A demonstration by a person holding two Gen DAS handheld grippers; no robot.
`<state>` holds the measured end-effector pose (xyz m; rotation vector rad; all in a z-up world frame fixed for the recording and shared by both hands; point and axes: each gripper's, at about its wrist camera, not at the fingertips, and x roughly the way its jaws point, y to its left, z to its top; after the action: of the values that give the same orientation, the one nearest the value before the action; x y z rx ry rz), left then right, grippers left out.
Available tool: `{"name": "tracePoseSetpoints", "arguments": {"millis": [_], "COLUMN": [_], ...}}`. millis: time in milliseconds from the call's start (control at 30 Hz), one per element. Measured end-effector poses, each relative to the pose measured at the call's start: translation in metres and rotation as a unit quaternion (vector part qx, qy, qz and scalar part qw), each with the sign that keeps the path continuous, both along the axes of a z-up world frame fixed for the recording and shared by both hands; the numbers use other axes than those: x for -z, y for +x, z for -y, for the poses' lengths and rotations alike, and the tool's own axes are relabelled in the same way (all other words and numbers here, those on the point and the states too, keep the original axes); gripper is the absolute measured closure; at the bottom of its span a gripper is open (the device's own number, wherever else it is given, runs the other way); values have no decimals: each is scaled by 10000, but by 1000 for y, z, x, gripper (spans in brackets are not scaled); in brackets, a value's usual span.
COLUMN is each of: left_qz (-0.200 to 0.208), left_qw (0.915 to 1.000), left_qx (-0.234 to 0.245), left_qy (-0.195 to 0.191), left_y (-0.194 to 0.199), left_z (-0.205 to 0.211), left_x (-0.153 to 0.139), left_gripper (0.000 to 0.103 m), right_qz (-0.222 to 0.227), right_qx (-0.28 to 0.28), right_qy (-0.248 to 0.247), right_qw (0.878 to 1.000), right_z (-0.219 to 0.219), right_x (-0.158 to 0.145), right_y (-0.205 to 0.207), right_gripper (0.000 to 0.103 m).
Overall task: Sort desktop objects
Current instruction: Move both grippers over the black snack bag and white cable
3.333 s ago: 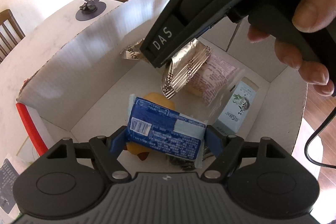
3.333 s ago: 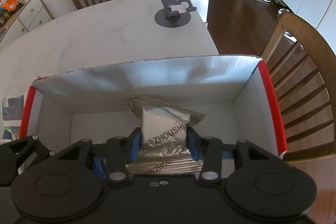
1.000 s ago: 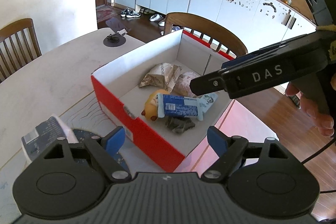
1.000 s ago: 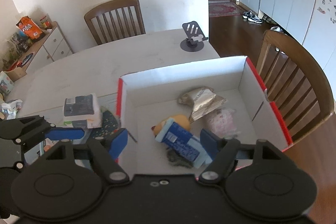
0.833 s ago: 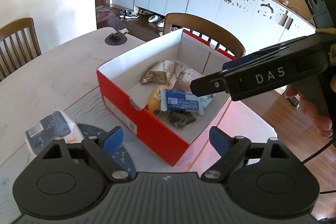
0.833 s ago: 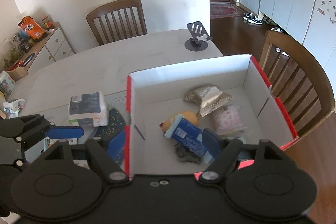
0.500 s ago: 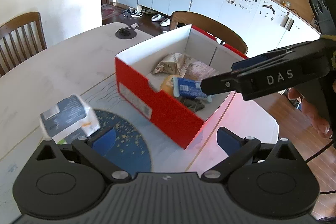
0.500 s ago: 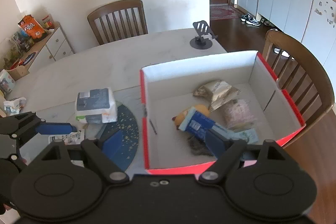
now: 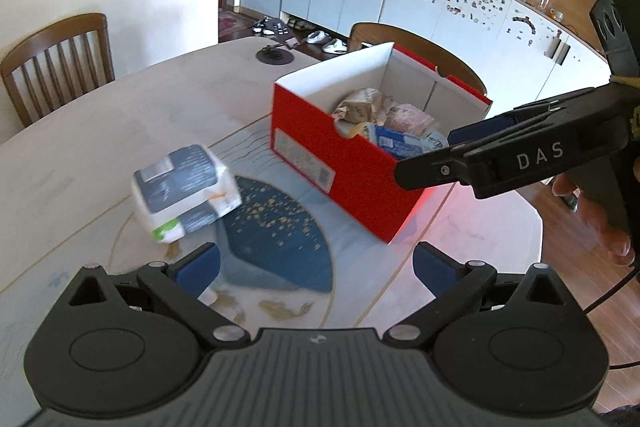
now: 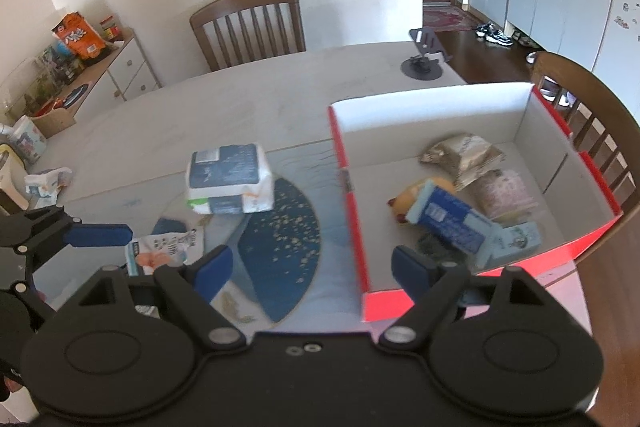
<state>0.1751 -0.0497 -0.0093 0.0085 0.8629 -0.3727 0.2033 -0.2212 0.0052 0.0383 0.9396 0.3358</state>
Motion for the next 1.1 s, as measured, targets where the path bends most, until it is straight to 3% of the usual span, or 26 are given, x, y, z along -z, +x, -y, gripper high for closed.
{"name": "tracePoseSetpoints", "arguments": {"millis": [533, 1100], "left_qz": [-109, -305], "left_qw": [9987, 9952], "left_qx": [-473, -927], "left_qy": [121, 109], "left_y": [-33, -40], "left_z": [-54, -99], "left_x": [24, 55], "left_gripper": [0, 0], "right_qz": [-202, -448], "right_qx": [-294, -580], "right_qy": [-33, -79], "right_qw": [9994, 9973], "right_z": [-48, -81], "right_x": [18, 39], "right_y": [-10, -10], "right_gripper": [17, 17]}}
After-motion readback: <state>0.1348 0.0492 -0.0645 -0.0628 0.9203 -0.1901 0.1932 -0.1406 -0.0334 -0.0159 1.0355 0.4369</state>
